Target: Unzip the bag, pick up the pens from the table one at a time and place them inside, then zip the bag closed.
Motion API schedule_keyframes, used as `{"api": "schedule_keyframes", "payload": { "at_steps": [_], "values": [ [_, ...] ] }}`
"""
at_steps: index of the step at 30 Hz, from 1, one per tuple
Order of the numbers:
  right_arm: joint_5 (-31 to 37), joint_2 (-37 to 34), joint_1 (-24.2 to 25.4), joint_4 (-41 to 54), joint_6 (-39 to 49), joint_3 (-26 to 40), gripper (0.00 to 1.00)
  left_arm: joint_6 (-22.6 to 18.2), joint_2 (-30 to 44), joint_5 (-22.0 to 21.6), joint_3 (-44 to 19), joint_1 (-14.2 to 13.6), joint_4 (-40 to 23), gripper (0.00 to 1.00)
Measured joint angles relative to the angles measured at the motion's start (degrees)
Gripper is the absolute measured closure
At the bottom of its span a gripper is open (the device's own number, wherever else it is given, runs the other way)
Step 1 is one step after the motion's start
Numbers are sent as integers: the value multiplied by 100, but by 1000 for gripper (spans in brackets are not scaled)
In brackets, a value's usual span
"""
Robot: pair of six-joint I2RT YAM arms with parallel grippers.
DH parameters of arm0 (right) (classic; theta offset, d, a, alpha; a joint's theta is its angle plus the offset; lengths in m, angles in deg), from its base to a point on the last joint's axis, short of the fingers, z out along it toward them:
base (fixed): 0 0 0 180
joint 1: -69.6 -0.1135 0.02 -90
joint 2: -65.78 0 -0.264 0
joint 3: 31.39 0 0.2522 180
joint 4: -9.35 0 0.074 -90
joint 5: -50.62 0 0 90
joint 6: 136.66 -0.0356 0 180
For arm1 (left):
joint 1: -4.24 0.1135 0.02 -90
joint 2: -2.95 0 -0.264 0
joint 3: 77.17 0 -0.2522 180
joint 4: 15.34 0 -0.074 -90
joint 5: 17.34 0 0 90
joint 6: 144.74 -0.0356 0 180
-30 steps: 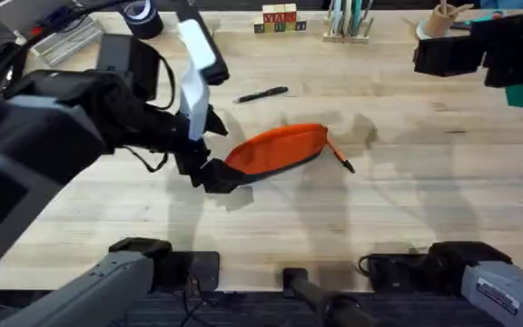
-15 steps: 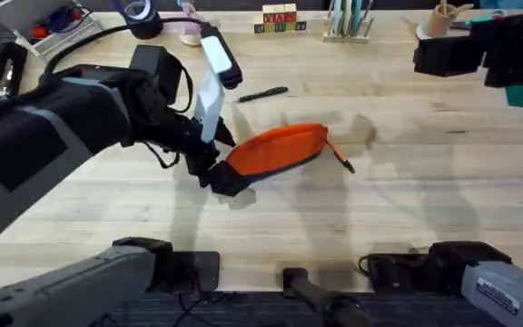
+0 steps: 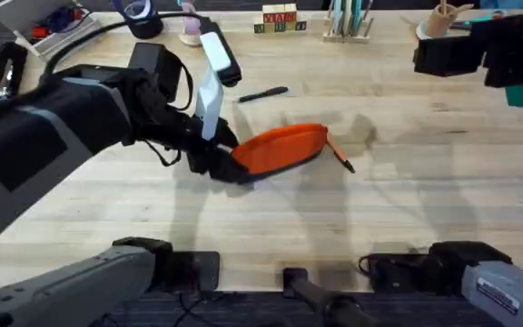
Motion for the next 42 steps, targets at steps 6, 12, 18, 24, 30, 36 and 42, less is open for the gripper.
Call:
{"api": "schedule_keyframes", "payload": {
  "at_steps": [6, 12, 18, 24, 30, 36, 42],
  "values": [
    [0, 0, 0, 3, 0, 0, 5, -25, 2, -8, 0, 7, 73, 951],
    [0, 0, 0, 131, 0, 0, 5, -21, 0, -6, 0, 7, 73, 957],
    [-52, 0, 2, 175, -7, 0, 5, -21, 0, -6, 0, 7, 97, 960],
    [-597, -19, 2, -42, 617, 2, 5, -20, 0, -7, 0, 7, 104, 960],
    [-1449, -377, 1, -4, 2199, 2, 5, -21, 0, -7, 0, 7, 106, 959],
    [-1664, -689, 0, -4, 3449, 2, 5, -21, 0, -7, 0, 7, 108, 959],
    [-1725, -750, 0, -39, 3915, 2, 4, -21, 0, -6, 0, 7, 108, 959]
  ]
}}
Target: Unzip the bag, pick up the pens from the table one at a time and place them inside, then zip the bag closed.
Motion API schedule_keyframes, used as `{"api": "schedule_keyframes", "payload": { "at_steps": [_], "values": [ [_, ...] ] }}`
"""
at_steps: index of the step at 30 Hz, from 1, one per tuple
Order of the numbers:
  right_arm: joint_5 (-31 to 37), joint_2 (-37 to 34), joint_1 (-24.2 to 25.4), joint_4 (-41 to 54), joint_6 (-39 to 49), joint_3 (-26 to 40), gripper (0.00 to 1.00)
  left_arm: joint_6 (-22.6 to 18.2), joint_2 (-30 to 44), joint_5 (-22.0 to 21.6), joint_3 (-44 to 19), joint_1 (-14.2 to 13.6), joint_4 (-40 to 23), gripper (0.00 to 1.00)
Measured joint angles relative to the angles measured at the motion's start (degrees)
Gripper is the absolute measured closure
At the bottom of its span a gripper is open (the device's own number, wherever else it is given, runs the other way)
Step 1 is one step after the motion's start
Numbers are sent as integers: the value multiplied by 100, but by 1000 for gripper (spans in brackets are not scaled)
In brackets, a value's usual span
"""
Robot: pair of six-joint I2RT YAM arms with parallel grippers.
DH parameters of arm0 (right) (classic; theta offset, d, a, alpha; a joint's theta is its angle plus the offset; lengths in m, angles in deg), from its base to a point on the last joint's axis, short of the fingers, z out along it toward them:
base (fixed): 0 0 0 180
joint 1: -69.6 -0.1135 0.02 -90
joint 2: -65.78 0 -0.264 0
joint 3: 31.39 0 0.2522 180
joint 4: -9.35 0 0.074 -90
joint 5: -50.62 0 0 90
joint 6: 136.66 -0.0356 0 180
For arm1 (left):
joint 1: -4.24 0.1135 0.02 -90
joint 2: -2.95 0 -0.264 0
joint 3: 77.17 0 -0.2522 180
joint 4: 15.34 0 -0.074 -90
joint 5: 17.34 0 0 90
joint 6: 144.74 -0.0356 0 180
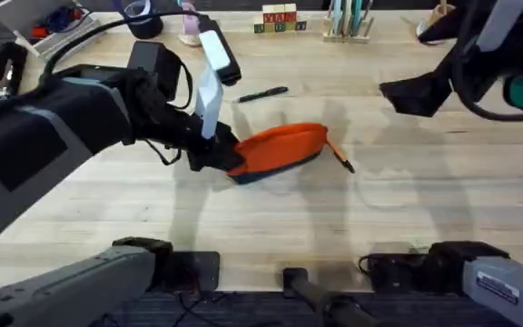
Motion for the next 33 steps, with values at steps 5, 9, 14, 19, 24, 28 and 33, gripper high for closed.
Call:
{"api": "schedule_keyframes", "payload": {
  "at_steps": [5, 9, 14, 19, 24, 28, 33],
  "values": [
    [4, 0, 0, -112, 177, 1, 4, 0, 1, -1, 0, 0, 0, 959],
    [-30, 0, 0, -143, 220, 2, 4, 0, 0, -2, 0, 0, 0, 959],
    [-170, 0, 1, -463, 366, 2, 5, 4, 0, 0, 0, 0, 2, 959],
    [-327, 0, 19, -388, 761, 2, 6, 4, 0, -2, 0, 0, 2, 959],
    [-935, -26, 320, -186, 1044, 4, 7, 4, 1, -1, 0, 0, 4, 959],
    [-1662, -263, 773, -38, 1364, 9, 6, 4, 0, 0, 1, 0, 4, 959],
    [-2658, -697, 1244, 309, 2092, 9, 7, 4, 0, 0, 2, 0, 5, 959]
  ]
}}
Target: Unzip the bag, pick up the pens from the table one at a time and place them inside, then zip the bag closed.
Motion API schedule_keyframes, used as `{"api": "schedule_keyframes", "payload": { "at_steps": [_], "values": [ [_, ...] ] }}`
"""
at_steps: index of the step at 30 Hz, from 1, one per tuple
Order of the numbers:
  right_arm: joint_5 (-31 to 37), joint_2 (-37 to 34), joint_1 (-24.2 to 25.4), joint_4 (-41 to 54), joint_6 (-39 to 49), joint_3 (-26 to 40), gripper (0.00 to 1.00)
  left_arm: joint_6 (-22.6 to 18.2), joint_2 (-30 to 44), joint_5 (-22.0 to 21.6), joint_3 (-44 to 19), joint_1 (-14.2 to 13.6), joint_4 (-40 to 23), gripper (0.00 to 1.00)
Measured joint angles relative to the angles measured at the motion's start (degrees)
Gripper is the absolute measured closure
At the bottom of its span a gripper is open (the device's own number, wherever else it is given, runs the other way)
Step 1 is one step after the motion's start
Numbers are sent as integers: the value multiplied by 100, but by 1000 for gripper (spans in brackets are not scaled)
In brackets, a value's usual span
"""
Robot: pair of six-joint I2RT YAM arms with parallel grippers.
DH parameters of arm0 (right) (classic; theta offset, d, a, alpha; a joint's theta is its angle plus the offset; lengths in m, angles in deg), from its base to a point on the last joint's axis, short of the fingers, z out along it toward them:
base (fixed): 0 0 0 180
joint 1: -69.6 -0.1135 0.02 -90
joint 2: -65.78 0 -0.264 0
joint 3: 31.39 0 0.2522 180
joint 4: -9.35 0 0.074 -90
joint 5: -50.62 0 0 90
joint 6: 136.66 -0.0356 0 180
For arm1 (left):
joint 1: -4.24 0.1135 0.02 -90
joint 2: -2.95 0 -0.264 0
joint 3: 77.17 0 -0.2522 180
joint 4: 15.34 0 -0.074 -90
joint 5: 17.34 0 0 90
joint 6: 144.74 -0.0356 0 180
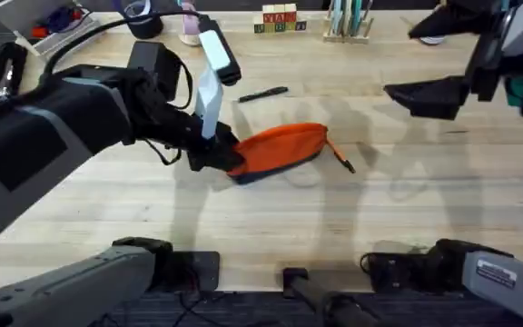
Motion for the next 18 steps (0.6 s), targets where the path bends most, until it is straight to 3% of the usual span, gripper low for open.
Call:
{"api": "schedule_keyframes", "payload": {
  "at_steps": [1, 8, 18],
  "values": [
    [-399, -237, 94, 442, 575, 0, 7, 0, -1, -2, -1, 0, 0, 959],
    [-957, -807, 96, 1376, 1743, 2, 5, 24, 0, -1, 1, 0, 2, 959],
    [-482, -1145, 96, 1568, 2122, 2, 5, 44, 0, -2, 0, 0, 4, 959]
  ]
}}
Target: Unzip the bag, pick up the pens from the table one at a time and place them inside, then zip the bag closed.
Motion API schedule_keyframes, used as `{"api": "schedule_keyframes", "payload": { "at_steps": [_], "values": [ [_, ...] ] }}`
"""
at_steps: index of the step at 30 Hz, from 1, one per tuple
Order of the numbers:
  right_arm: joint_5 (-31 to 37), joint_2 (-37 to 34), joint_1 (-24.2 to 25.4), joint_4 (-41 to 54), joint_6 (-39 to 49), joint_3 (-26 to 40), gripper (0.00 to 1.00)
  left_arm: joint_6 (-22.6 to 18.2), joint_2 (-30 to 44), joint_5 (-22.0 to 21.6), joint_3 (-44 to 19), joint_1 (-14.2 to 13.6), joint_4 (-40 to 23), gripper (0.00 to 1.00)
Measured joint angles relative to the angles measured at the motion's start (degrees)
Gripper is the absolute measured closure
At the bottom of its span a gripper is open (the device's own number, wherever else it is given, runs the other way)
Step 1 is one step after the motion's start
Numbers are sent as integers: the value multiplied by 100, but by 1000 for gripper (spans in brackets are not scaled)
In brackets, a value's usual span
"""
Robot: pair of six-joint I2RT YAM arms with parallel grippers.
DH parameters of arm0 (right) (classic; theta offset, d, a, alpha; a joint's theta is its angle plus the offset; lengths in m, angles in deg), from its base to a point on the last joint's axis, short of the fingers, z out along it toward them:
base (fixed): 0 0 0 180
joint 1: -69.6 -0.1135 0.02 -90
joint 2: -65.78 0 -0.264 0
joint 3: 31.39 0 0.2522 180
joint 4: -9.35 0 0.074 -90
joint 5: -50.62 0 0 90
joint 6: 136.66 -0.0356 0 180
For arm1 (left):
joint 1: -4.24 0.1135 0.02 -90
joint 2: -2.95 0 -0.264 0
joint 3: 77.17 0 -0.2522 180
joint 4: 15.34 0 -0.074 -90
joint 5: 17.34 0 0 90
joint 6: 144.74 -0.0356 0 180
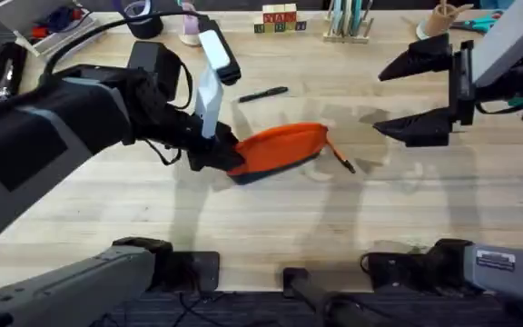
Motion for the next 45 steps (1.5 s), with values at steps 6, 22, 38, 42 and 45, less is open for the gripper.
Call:
{"api": "schedule_keyframes", "payload": {
  "at_steps": [6, 22, 38, 42, 45],
  "values": [
    [416, 0, 0, -11, 23, 0, 5, 0, -1, 2, 1, 0, 0, 959],
    [676, 0, 0, -60, 37, 0, 5, -1, -1, 1, 1, 0, 2, 959],
    [708, 0, -281, -40, 37, 0, 5, 0, 0, 0, 1, 0, 2, 959],
    [710, 0, -444, -55, 37, 0, 5, 0, 1, 1, 1, 0, 2, 959],
    [710, -48, -527, -57, 37, 1, 5, 0, -1, 0, 1, 0, 2, 958]
  ]
}}
